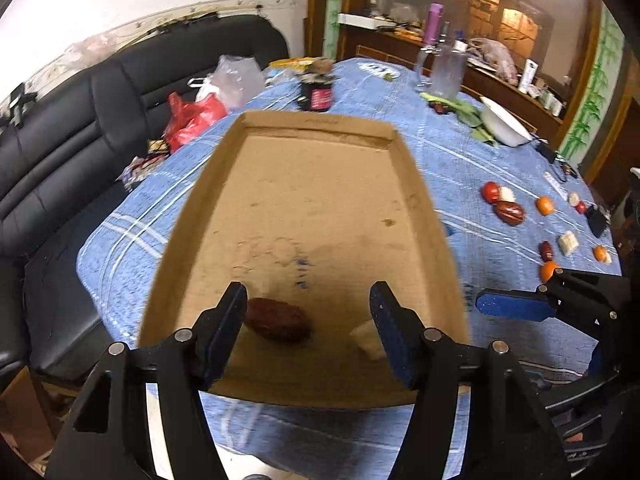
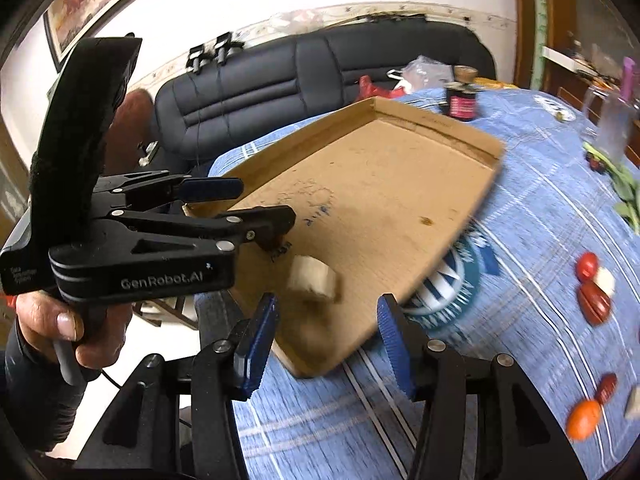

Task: Organize fruits
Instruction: 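Open the left tool to drop the date while the right tool releases the yam, then grasp an orange with the left tool while the right tool grasps a yam chunk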

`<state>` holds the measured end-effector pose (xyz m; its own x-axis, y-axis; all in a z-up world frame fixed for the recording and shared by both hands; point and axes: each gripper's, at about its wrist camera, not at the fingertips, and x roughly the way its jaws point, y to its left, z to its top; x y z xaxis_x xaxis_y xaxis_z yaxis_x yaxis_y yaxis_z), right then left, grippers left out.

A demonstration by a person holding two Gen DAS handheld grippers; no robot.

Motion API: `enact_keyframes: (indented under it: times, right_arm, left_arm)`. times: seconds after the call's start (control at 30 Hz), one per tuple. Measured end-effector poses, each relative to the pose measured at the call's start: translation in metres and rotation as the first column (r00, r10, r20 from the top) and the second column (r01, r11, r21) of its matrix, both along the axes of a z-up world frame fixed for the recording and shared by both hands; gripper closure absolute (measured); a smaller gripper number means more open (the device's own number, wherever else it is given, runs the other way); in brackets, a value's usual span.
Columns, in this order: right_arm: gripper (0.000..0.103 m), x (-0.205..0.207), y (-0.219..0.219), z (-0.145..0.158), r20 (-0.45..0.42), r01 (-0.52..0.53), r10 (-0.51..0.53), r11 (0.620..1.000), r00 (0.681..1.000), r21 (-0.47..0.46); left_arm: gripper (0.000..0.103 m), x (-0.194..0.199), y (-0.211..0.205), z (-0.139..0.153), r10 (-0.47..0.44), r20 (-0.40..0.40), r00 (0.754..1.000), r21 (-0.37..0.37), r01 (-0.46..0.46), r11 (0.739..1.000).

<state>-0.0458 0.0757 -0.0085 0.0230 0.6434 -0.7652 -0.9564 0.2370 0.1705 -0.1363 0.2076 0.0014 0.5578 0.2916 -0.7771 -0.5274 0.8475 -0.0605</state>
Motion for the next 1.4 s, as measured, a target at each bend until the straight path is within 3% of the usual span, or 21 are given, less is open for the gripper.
enact_keyframes:
  times: [0.3,0.7,1.1,1.4]
  right_arm:
    - [0.051,0.041,-0.078,-0.003,-0.011,0.175,-0.175,0.985,0.984,-0.006]
    - [0.05,0.088,-0.165,-0.009,-0.006,0.369,-0.369,0.929,0.929,-0.02]
    - [0.05,0.123,-0.21,-0.007,0.021,0.487,-0.487,0.873,0.873,-0.019]
    - [0.05,0.148,-0.22,-0.009,0.048,0.524,-0.523,0.851,0.851,-0.026]
  left_arm:
    - [0.04,0.029,-0.047,0.007,-0.117,0.022,0.993,-0.009,0.117,0.993]
    - [0.04,0.062,-0.11,0.003,-0.265,0.013,0.964,-0.031,0.265,0.964]
    - [0.04,0.094,-0.159,-0.006,-0.374,0.005,0.928,-0.067,0.373,0.925]
    - [0.04,0.117,-0.18,-0.013,-0.432,-0.001,0.902,-0.101,0.43,0.897]
